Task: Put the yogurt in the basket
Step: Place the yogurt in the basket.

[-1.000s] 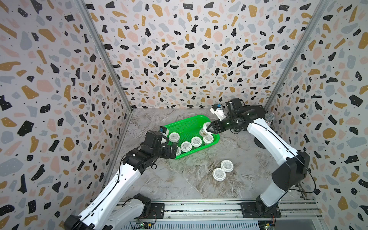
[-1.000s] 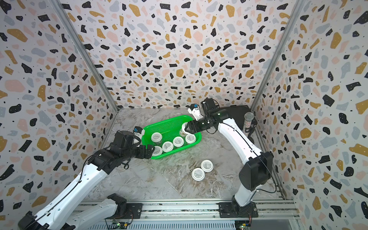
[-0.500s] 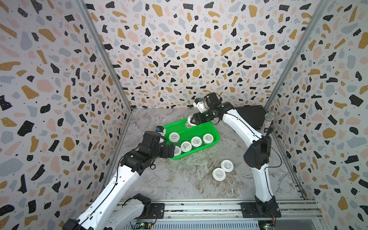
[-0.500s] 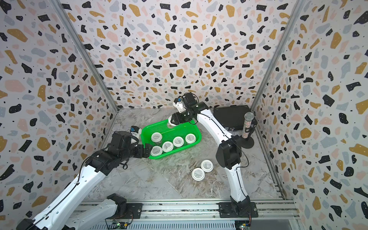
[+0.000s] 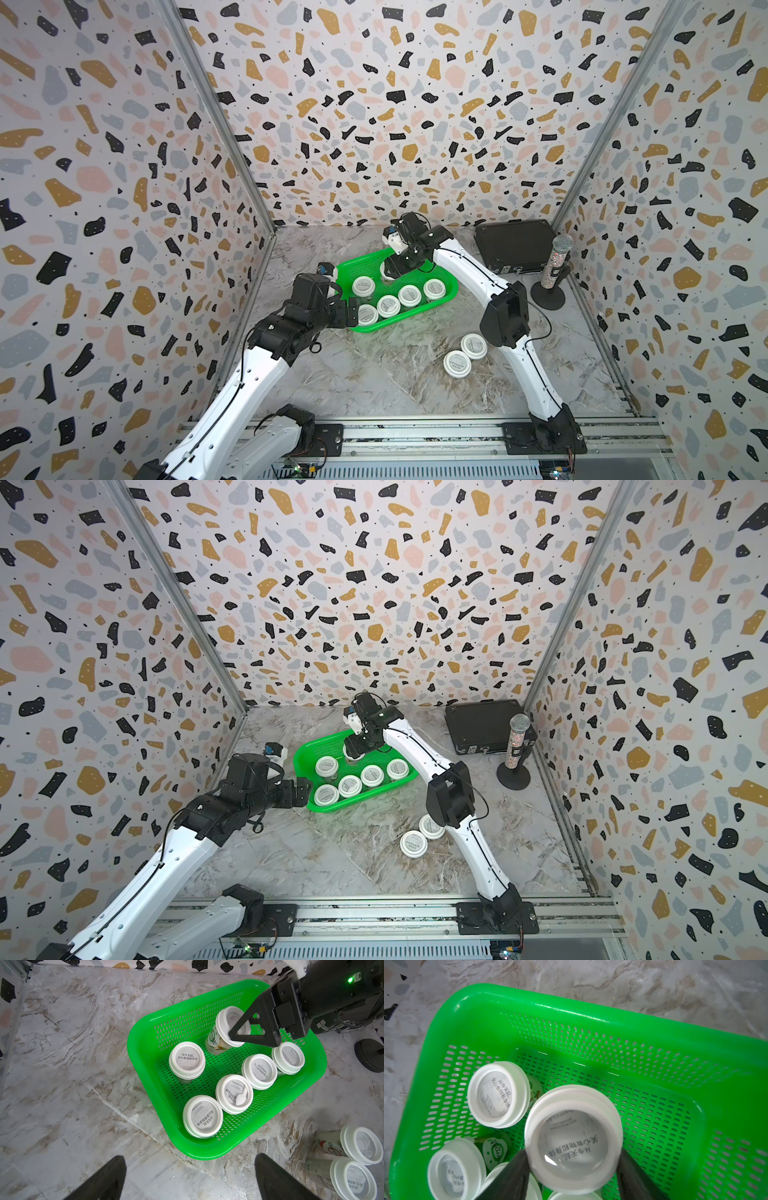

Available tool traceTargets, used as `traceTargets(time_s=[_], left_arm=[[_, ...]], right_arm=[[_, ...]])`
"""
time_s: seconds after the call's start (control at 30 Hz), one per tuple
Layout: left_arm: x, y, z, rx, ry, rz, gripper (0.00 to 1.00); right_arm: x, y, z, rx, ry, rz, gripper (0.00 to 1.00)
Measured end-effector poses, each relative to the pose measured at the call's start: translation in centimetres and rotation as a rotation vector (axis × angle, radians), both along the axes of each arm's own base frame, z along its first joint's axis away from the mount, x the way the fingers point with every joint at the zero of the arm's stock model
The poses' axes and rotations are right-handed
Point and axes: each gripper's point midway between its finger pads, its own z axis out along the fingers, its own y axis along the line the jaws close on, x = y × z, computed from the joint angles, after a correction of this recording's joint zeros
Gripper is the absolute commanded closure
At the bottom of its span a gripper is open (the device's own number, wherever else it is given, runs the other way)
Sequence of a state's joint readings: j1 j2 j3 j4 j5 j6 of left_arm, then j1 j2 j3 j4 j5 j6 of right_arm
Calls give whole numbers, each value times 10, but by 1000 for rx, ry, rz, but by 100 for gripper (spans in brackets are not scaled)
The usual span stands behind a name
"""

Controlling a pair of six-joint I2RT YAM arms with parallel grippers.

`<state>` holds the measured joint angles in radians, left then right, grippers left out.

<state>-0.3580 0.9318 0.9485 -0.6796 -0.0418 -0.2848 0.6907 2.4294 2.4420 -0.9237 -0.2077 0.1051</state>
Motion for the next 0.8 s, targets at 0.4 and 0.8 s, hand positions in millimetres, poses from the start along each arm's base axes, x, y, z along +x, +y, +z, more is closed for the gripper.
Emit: traceTargets(time_s=[0.4, 0.8], left_arm=[[1, 1, 0, -12, 3, 3, 1], [2, 2, 1, -29, 3, 5, 1]], right_arm=[[2, 18, -18, -38, -45, 28, 33], [-1, 21, -29, -73, -53, 33, 32]])
